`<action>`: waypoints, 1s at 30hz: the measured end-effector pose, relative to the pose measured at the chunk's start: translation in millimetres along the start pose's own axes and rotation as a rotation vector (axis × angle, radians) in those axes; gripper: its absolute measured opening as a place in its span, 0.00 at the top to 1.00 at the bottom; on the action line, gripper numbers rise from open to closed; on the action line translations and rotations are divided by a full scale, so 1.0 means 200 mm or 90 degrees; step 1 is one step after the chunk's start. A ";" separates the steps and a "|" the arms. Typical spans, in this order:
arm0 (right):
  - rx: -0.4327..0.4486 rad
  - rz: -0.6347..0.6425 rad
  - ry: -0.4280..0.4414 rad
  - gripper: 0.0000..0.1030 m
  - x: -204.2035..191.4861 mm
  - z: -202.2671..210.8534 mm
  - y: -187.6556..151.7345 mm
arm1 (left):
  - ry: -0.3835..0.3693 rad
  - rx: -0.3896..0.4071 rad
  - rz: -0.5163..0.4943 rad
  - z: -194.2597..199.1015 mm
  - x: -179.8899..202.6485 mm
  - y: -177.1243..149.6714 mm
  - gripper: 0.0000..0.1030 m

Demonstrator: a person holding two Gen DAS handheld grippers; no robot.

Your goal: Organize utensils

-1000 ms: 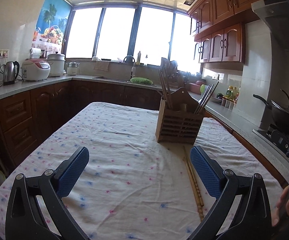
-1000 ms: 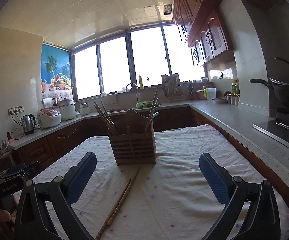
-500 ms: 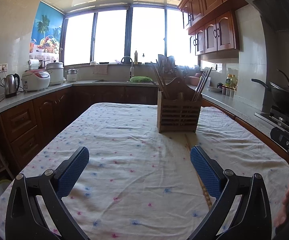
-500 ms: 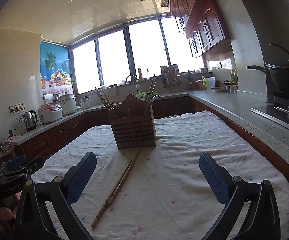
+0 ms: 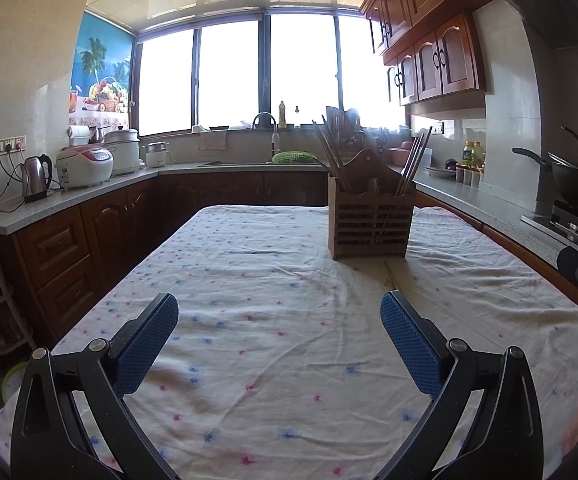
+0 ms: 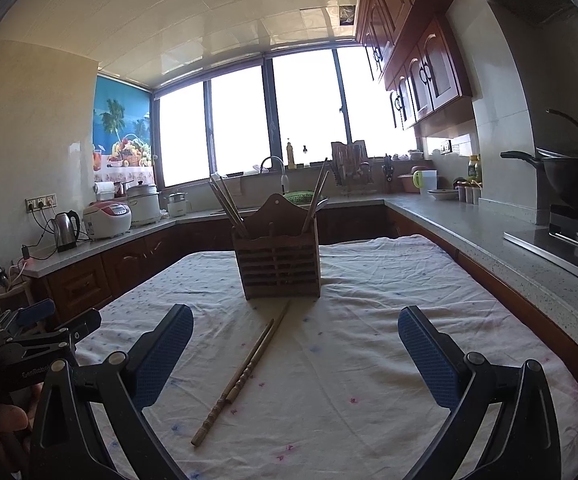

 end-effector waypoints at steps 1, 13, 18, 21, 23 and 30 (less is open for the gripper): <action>-0.003 0.000 0.001 0.00 0.00 0.00 -0.01 | 0.000 0.000 0.002 0.00 0.00 0.00 0.00; -0.022 -0.010 0.001 0.00 0.01 -0.03 -0.05 | 0.004 0.000 0.006 0.01 0.00 -0.01 0.00; -0.020 -0.009 0.002 0.00 0.01 -0.02 -0.04 | 0.004 0.000 0.008 0.02 0.00 -0.01 0.00; -0.021 -0.009 0.002 0.00 0.01 -0.02 -0.04 | 0.006 -0.001 0.006 0.02 0.00 -0.01 0.00; -0.021 -0.009 0.002 0.00 0.01 -0.02 -0.04 | 0.007 -0.005 0.007 0.02 0.00 -0.02 0.00; -0.020 -0.008 0.002 0.00 0.01 -0.02 -0.04 | 0.006 -0.006 0.012 0.02 -0.01 -0.02 0.00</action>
Point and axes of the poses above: each gripper's, at about its wrist camera, not at the fingertips, and z roughly against the way its jaws point, x to its right, y to its top, the point moved 10 cm from there along -z, roughly the way its jaws point, and after that the axes turned 8 degrees about -z, right-handed, at the moved point
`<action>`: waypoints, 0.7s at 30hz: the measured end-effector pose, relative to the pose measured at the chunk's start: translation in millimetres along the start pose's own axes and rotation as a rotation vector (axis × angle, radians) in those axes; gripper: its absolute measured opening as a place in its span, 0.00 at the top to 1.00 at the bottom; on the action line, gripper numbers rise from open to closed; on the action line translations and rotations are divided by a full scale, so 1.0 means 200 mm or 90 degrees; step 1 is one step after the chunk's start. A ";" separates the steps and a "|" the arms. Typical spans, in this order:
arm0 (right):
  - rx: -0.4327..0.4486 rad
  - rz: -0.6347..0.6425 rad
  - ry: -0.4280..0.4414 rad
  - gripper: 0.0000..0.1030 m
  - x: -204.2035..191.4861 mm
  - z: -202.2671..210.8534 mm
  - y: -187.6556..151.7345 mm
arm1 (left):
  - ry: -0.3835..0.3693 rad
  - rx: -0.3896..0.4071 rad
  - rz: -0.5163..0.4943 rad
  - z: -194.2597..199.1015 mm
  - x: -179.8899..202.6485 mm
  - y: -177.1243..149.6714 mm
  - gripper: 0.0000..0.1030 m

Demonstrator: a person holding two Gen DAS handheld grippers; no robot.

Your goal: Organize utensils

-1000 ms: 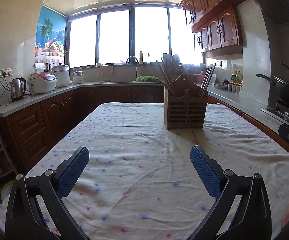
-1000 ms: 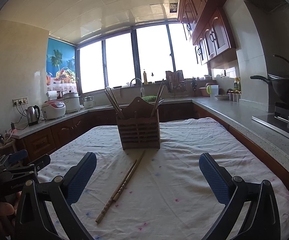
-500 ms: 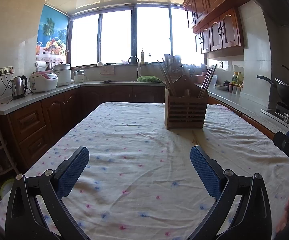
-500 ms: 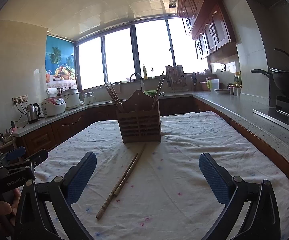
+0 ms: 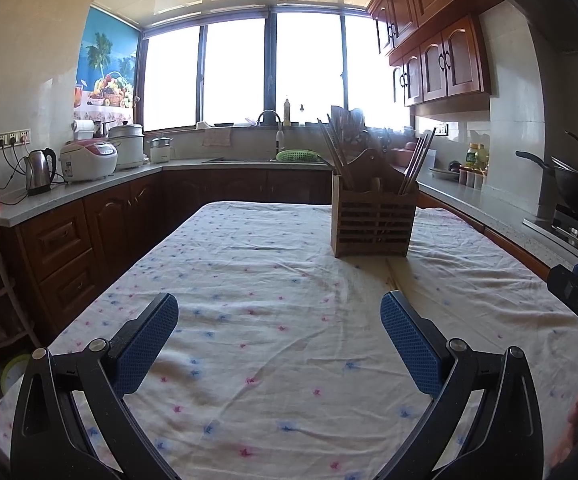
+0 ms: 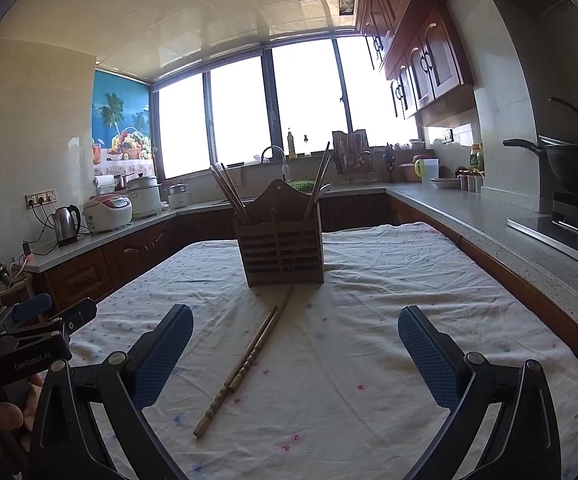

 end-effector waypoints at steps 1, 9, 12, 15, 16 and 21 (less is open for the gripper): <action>-0.001 0.000 0.001 0.00 0.00 0.00 0.00 | 0.000 0.000 0.000 0.00 0.00 0.00 0.00; -0.001 0.000 0.003 0.00 0.00 -0.01 0.00 | 0.000 0.000 -0.002 0.01 0.00 0.01 0.00; -0.003 0.000 0.003 0.00 0.00 0.00 0.00 | -0.001 -0.002 -0.003 0.01 0.01 0.01 0.00; -0.002 0.000 0.002 0.00 0.00 0.00 0.00 | -0.001 0.000 -0.002 0.00 0.01 0.01 0.00; -0.002 0.001 0.003 0.00 0.00 0.00 0.00 | -0.003 0.000 -0.003 0.00 0.01 0.01 0.00; -0.003 0.002 0.004 0.00 -0.01 0.00 0.00 | 0.001 0.002 -0.003 0.00 0.01 0.01 0.00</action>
Point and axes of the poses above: each gripper's, at about its wrist camera, not at the fingertips, and z roughly against the way its jaws point, x to its right, y to its top, the point moved 10 cm from there along -z, roughly the way its jaws point, and after that the axes turned 8 degrees about -z, right-handed, at the moved point
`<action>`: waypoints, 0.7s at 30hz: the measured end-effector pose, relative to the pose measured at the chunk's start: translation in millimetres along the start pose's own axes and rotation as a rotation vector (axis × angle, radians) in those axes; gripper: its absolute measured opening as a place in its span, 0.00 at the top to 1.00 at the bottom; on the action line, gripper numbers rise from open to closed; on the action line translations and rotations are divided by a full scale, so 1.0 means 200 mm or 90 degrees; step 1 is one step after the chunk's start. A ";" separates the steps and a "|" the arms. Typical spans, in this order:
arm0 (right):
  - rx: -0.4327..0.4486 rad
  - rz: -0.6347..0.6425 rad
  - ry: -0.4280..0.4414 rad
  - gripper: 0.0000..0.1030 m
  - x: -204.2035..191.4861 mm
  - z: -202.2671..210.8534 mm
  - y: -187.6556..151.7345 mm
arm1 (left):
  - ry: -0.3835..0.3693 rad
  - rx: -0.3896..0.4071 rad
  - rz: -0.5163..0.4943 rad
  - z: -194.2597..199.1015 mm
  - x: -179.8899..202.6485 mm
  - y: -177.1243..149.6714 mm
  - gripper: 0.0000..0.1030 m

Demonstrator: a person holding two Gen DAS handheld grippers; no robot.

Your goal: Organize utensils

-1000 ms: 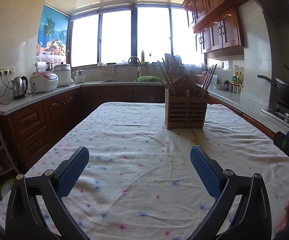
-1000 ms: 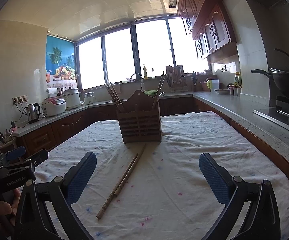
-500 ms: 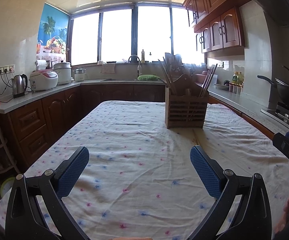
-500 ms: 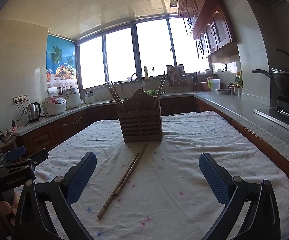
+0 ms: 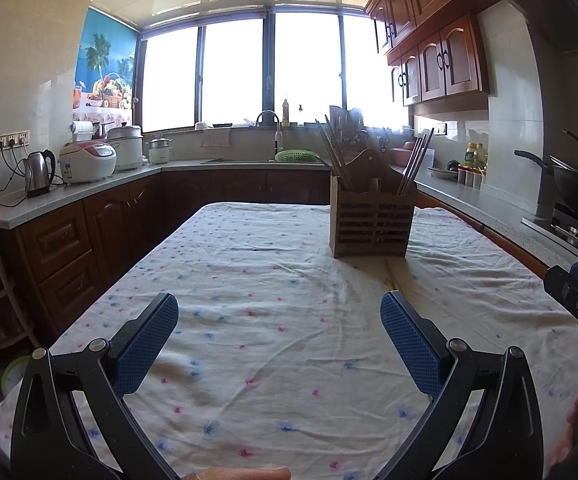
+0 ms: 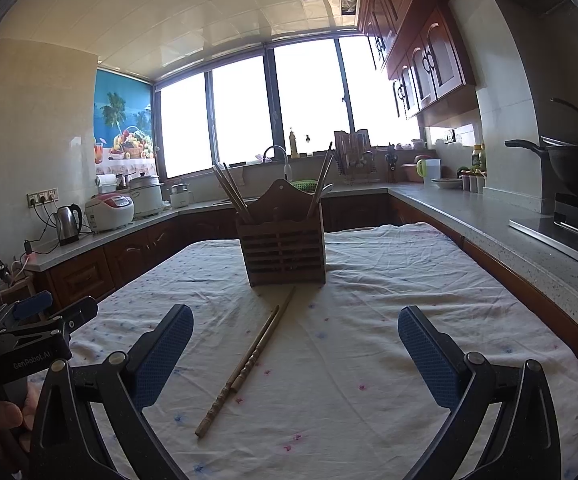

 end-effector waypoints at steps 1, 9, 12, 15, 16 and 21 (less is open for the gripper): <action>0.000 0.000 0.000 0.00 0.00 0.00 0.00 | 0.002 0.000 -0.001 0.00 0.00 0.00 0.00; 0.000 0.000 0.003 0.00 0.00 0.00 0.00 | 0.005 -0.001 0.001 0.00 -0.01 0.00 0.00; -0.002 0.001 0.004 0.00 0.00 -0.01 0.00 | 0.002 -0.002 0.001 0.00 -0.01 0.00 0.00; -0.004 0.003 0.006 0.00 -0.01 -0.02 -0.01 | 0.001 -0.003 0.002 0.00 -0.01 0.00 0.00; -0.003 0.003 0.006 0.00 -0.01 -0.02 -0.01 | 0.001 -0.004 0.003 0.00 -0.01 0.00 0.00; -0.003 0.003 0.009 0.00 -0.01 -0.02 0.00 | -0.003 -0.008 0.003 -0.01 -0.01 -0.01 0.00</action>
Point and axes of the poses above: each gripper's, at about its wrist camera, not at the fingertips, and z roughly against the way its jaws point, x to its right, y to its top, the point moved 10 cm from there along -z, roughly the way its jaws point, and after that the axes turned 8 degrees about -z, right-handed, at the moved point
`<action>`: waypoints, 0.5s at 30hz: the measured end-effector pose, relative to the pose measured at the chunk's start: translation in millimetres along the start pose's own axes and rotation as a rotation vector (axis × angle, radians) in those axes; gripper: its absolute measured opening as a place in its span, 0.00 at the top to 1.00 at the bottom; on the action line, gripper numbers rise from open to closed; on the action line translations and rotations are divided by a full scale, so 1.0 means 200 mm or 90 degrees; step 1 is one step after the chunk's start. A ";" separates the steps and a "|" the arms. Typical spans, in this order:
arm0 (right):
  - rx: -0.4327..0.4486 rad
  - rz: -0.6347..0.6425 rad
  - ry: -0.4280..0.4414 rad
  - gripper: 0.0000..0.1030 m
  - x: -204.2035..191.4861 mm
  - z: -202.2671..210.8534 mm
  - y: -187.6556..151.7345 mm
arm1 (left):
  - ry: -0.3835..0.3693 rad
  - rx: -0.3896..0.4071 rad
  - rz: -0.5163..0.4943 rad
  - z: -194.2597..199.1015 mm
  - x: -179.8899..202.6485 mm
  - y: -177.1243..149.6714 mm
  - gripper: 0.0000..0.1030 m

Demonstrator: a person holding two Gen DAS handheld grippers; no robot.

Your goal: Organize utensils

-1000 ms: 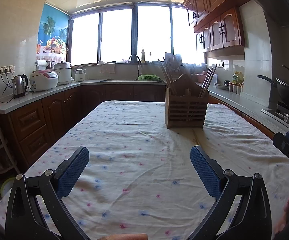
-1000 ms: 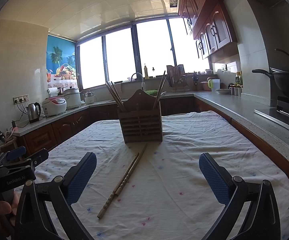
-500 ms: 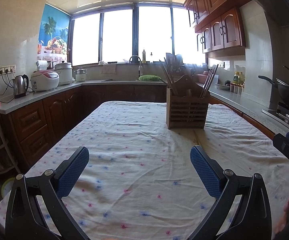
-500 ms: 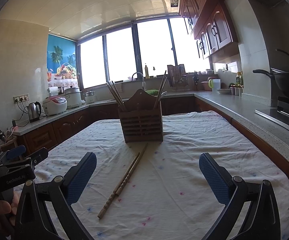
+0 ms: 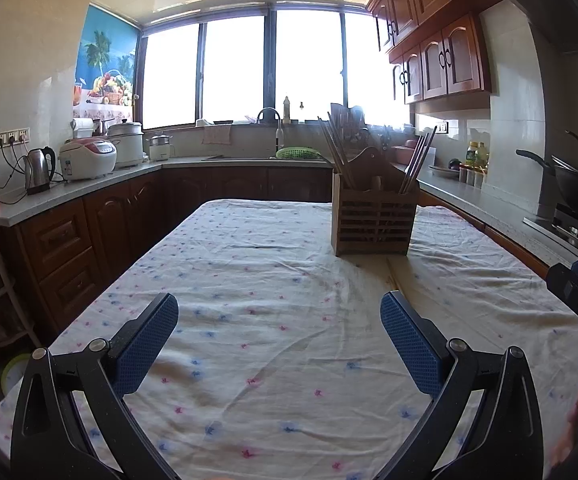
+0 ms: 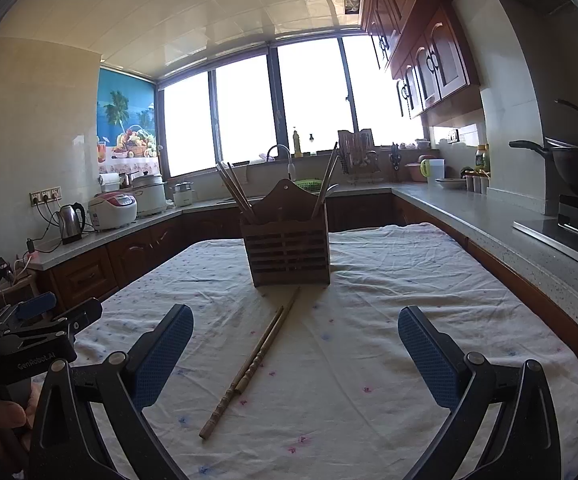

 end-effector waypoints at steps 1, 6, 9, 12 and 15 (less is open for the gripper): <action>0.000 0.000 0.000 0.00 0.00 0.00 0.00 | 0.000 0.000 0.000 0.00 0.00 0.00 0.00; -0.001 0.002 0.003 0.00 -0.01 0.00 0.01 | -0.001 0.000 0.000 -0.01 0.00 0.00 0.00; 0.000 0.002 0.004 0.00 -0.01 0.00 0.01 | -0.001 -0.003 0.000 -0.01 0.00 0.00 0.00; -0.001 0.002 0.004 0.00 -0.01 0.00 0.01 | -0.003 -0.006 -0.001 -0.02 0.00 0.00 0.00; 0.000 0.002 0.004 0.00 -0.01 0.00 0.01 | -0.004 -0.007 -0.002 -0.02 0.00 0.00 0.00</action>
Point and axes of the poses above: each gripper's, at about its wrist camera, not at the fingertips, and z roughly against the way its jaws point, x to its right, y to its top, the point moved 10 cm from there along -z, roughly the way its jaws point, and after that the axes turned 8 degrees about -z, right-handed, at the moved point
